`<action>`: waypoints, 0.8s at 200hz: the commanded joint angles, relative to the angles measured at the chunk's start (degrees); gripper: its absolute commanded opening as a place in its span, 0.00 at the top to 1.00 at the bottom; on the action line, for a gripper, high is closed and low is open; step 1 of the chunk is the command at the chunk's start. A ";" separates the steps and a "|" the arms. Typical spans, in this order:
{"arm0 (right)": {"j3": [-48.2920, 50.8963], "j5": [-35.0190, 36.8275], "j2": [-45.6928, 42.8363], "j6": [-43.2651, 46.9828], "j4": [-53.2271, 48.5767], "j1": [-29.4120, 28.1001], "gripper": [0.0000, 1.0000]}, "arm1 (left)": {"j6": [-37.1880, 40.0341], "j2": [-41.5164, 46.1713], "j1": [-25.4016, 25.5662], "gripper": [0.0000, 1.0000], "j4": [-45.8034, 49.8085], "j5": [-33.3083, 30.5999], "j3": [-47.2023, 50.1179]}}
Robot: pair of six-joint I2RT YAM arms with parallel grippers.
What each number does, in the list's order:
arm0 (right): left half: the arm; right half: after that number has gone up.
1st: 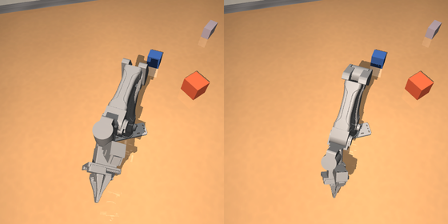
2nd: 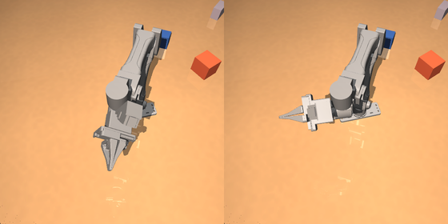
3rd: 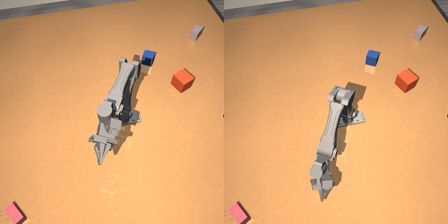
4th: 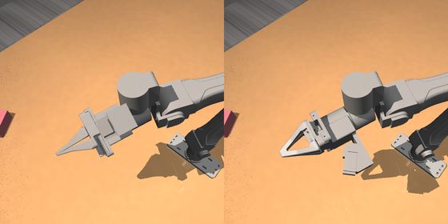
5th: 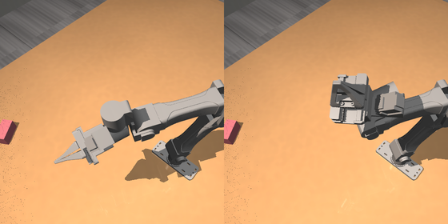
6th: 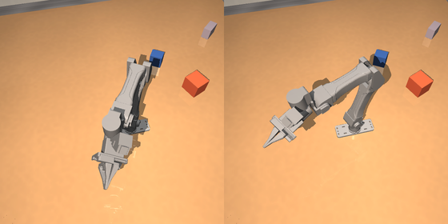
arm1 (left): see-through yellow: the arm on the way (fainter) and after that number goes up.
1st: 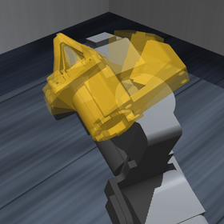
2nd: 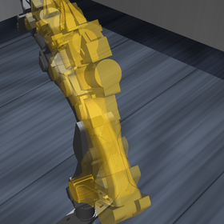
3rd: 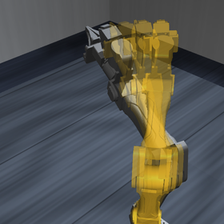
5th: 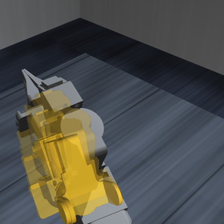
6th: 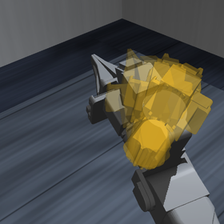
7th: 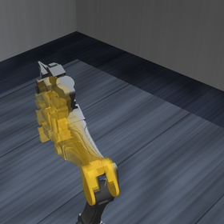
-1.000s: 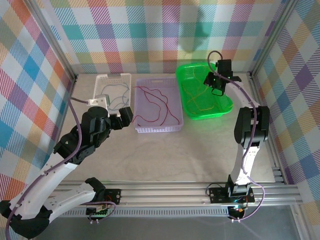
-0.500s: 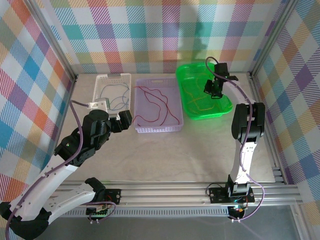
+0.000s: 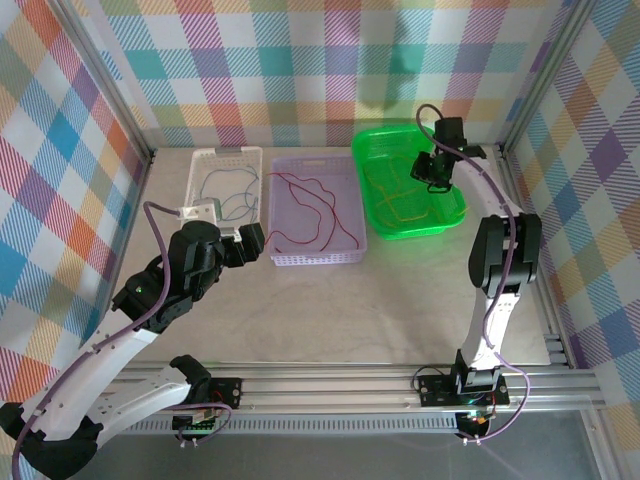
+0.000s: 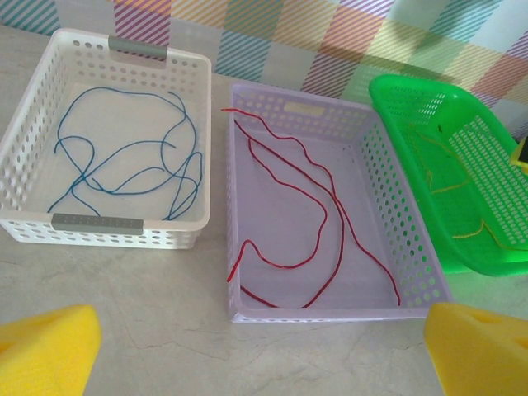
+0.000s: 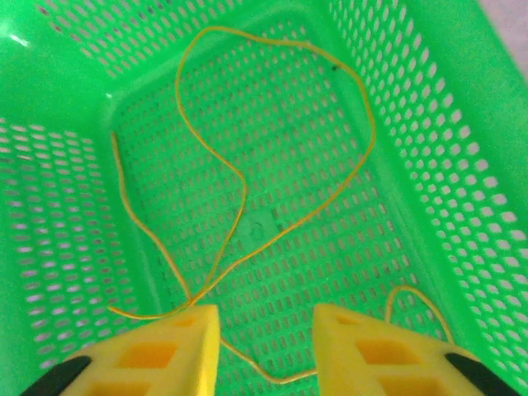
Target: Untangle the cables
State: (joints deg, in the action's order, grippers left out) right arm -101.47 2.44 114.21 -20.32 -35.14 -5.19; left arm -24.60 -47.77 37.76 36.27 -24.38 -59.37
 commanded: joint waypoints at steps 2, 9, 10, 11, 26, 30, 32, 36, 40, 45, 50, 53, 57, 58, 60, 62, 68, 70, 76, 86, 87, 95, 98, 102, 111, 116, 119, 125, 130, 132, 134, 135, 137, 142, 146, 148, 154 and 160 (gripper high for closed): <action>-0.21 -1.57 -5.01 0.51 -1.06 0.18 0.60 | 1.04 0.77 -0.14 0.00 -0.57 -1.49 0.39; 0.96 -2.43 -6.88 0.46 -0.09 0.18 0.57 | 1.05 0.78 -0.14 0.00 -0.50 -1.55 0.33; 1.20 -2.48 -7.15 0.46 0.25 0.18 0.57 | 1.09 0.77 -0.18 0.00 -0.50 -1.63 0.32; 1.42 -2.55 -7.46 0.46 0.56 0.18 0.56 | 1.11 0.76 -0.16 0.00 -0.50 -1.68 0.32; 5.49 -3.20 -12.43 0.81 4.86 0.10 0.48 | 1.47 0.63 -0.29 0.00 -0.28 -2.47 0.37; 6.57 -3.41 -13.81 1.07 5.94 0.01 0.45 | 1.49 0.53 -0.32 0.00 -0.17 -2.79 0.46; 7.21 -3.52 -14.52 1.20 6.55 0.07 0.44 | 1.42 0.43 -0.36 0.00 -0.09 -2.91 0.48; 8.39 -3.63 -15.83 1.51 7.56 0.05 0.42 | 1.62 0.32 -0.40 0.00 -0.06 -3.11 0.47; 9.30 -3.71 -17.07 1.78 8.31 0.01 0.39 | 1.65 0.16 -0.49 0.00 0.02 -3.35 0.44; 10.60 -3.77 -18.64 2.21 9.34 0.01 0.36 | 1.50 -0.07 -0.64 0.00 0.19 -3.50 0.55; 11.91 -3.97 -20.20 2.73 10.35 0.01 0.31 | 1.41 -0.25 -0.75 0.00 0.33 -3.56 0.55; 12.70 -4.06 -21.15 3.04 10.86 0.01 0.29 | 1.38 -0.43 -0.83 0.00 0.46 -3.57 0.57; 13.69 -4.29 -22.31 3.45 11.57 -0.04 0.26 | 1.20 -0.68 -0.92 0.00 0.54 -3.57 0.59; 13.99 -4.29 -22.60 3.54 11.80 -0.02 0.25 | 1.17 -0.72 -0.97 0.00 0.59 -3.52 0.58; 14.49 -4.42 -23.20 3.73 12.10 -0.04 0.24 | 1.10 -0.83 -1.01 0.00 0.63 -3.56 0.62; 15.06 -4.54 -23.81 3.86 12.39 -0.01 0.22 | 1.06 -0.94 -1.06 0.00 0.75 -3.59 0.70; 16.66 -5.32 -25.56 4.44 13.56 -0.01 0.18 | 0.96 -1.32 -1.27 0.00 0.89 -3.73 0.82; 17.25 -5.62 -26.18 4.68 13.96 -0.04 0.16 | 0.85 -1.35 -1.30 0.00 0.95 -3.74 0.88; 19.06 -6.62 -27.83 5.19 15.24 -0.08 0.07 | 0.65 -1.60 -1.50 0.00 0.99 -3.74 1.03; 22.13 -7.62 -30.85 5.82 16.92 -0.07 0.00 | 0.35 -1.88 -1.87 0.00 1.00 -3.87 1.28; 22.42 -7.71 -31.18 5.86 17.02 -0.03 0.00 | 0.34 -1.88 -1.89 0.00 1.00 -3.89 1.32; 25.01 -8.04 -33.67 6.19 18.51 -0.06 0.00 | 0.35 -2.28 -2.06 0.00 1.15 -4.35 1.39; 26.08 -8.18 -34.63 6.40 19.24 -0.06 0.00 | 0.30 -2.47 -2.12 0.00 1.35 -4.79 1.44; 27.46 -8.32 -35.82 6.59 20.03 -0.06 0.00 | 0.11 -2.65 -2.23 0.00 1.63 -5.50 1.33; 30.94 -8.09 -38.64 6.53 22.19 -0.01 0.00 | -0.25 -3.02 -2.34 0.00 2.21 -7.16 1.32; 32.89 -7.60 -40.17 6.29 23.20 -0.03 0.00 | -0.36 -3.01 -2.45 0.00 2.18 -7.96 1.51; 34.04 -7.21 -41.02 6.19 23.83 -0.05 0.00 | -0.40 -2.95 -2.50 0.00 2.10 -8.47 1.80; 36.25 -6.05 -42.71 6.43 24.87 0.00 0.00 | -0.64 -2.79 -2.60 0.00 1.93 -9.43 2.32; 37.93 -5.18 -44.08 7.07 25.39 0.01 0.00 | -0.72 -2.64 -2.72 0.00 1.88 -10.00 2.74; 38.59 -4.88 -44.58 7.34 25.60 -0.02 0.00 | -0.74 -2.58 -2.76 0.00 1.83 -10.05 3.01; 39.21 -4.54 -45.06 7.62 25.68 0.04 0.00 | -0.65 -2.52 -2.84 0.00 1.80 -10.18 3.14; 39.54 -4.37 -45.32 7.69 25.70 -0.02 0.00 | -0.64 -2.47 -2.90 0.00 1.79 -10.21 3.22; 40.11 -3.93 -45.73 8.08 25.75 0.00 0.00 | -0.56 -2.45 -2.98 0.00 1.79 -10.28 3.35; 41.51 -2.93 -46.82 9.04 25.65 0.01 0.00 | -0.29 -2.34 -3.12 0.00 1.63 -10.72 3.99; 42.62 -2.18 -47.60 9.89 25.61 0.01 0.00 | -0.13 -2.33 -3.25 0.00 1.64 -11.15 4.48; 43.10 -1.73 -48.03 10.46 25.50 0.01 0.00 | -0.08 -2.29 -3.29 0.00 1.68 -11.55 4.69; 44.68 -0.24 -49.08 12.07 25.15 0.00 0.00 | 0.26 -2.32 -3.45 0.00 1.54 -12.47 5.50; 46.40 1.72 -49.82 12.91 25.07 0.01 0.00 | 1.39 -2.04 -3.48 0.00 0.65 -13.34 6.65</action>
State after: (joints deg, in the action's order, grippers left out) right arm -60.12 -1.74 68.01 -13.08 -13.32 -5.21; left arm -24.62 -50.70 35.11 37.41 -32.47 -55.96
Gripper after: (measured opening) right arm 0.996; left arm 0.998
